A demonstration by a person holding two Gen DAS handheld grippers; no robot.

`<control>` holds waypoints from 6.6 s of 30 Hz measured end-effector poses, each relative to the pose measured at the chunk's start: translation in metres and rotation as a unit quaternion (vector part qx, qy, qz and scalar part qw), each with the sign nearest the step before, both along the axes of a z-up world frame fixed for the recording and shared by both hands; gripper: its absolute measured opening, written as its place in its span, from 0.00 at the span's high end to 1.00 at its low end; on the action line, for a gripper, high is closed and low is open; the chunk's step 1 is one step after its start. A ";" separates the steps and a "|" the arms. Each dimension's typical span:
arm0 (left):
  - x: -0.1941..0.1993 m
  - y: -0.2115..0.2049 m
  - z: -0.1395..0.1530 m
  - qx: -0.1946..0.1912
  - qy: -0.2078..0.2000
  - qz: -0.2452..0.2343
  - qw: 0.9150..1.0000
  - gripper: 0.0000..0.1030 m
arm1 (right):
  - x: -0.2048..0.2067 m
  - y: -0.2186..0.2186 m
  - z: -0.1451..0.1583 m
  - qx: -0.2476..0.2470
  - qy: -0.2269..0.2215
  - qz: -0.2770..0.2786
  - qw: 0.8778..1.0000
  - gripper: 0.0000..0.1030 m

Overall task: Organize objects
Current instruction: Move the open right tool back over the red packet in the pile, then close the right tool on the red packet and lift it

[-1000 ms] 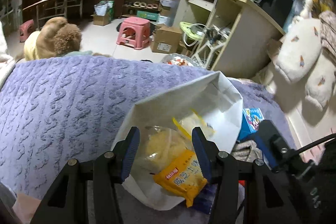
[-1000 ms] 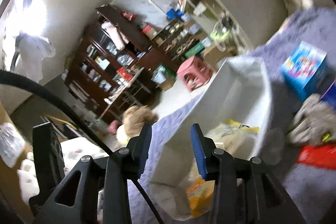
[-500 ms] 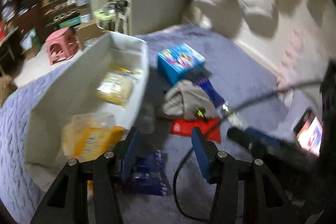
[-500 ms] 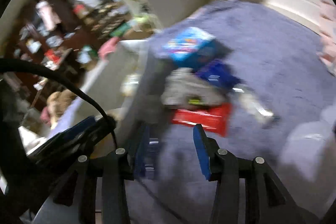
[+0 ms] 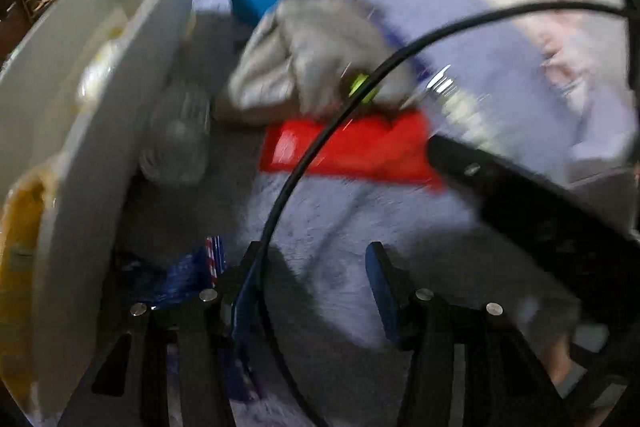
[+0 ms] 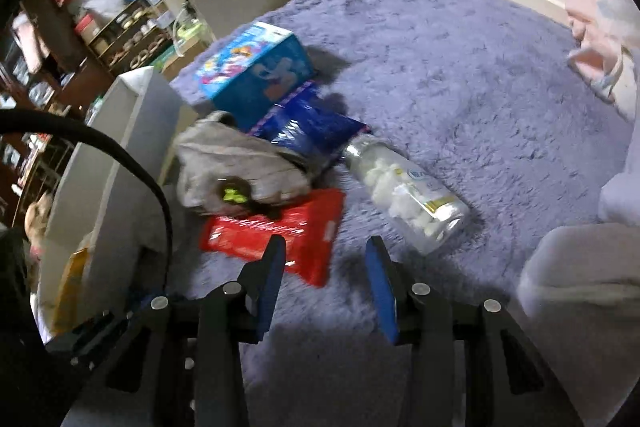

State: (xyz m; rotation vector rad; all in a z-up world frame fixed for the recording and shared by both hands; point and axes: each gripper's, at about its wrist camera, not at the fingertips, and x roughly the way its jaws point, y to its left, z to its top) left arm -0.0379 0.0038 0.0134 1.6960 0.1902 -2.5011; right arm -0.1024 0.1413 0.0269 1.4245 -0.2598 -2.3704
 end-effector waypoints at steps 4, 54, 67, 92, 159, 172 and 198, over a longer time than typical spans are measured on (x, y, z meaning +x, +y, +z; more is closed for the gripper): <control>0.006 0.011 -0.003 -0.060 0.042 0.001 0.997 0.16 | -0.008 0.009 -0.016 -0.052 -0.023 -0.010 0.998 0.53; 0.027 0.019 -0.010 -0.086 0.119 -0.013 0.989 0.05 | 0.002 -0.022 -0.015 0.033 0.017 0.028 0.999 0.26; 0.023 0.013 -0.013 -0.082 0.118 -0.013 0.989 0.05 | 0.000 -0.023 -0.014 0.033 0.017 0.029 0.999 0.25; 0.023 0.012 -0.011 -0.080 0.118 -0.014 0.990 0.05 | 0.000 -0.024 -0.014 0.035 0.017 0.029 0.999 0.24; 0.069 -0.070 0.127 -0.043 0.287 0.090 0.953 0.53 | 0.001 -0.012 -0.004 -0.010 0.080 0.016 0.997 0.86; 0.058 -0.072 0.109 -0.027 0.259 0.092 0.961 0.53 | -0.001 0.015 0.002 -0.035 -0.002 -0.025 0.999 0.50; 0.056 -0.087 0.095 -0.006 0.226 0.134 0.965 0.53 | 0.039 -0.054 -0.009 0.103 0.106 0.088 0.985 0.47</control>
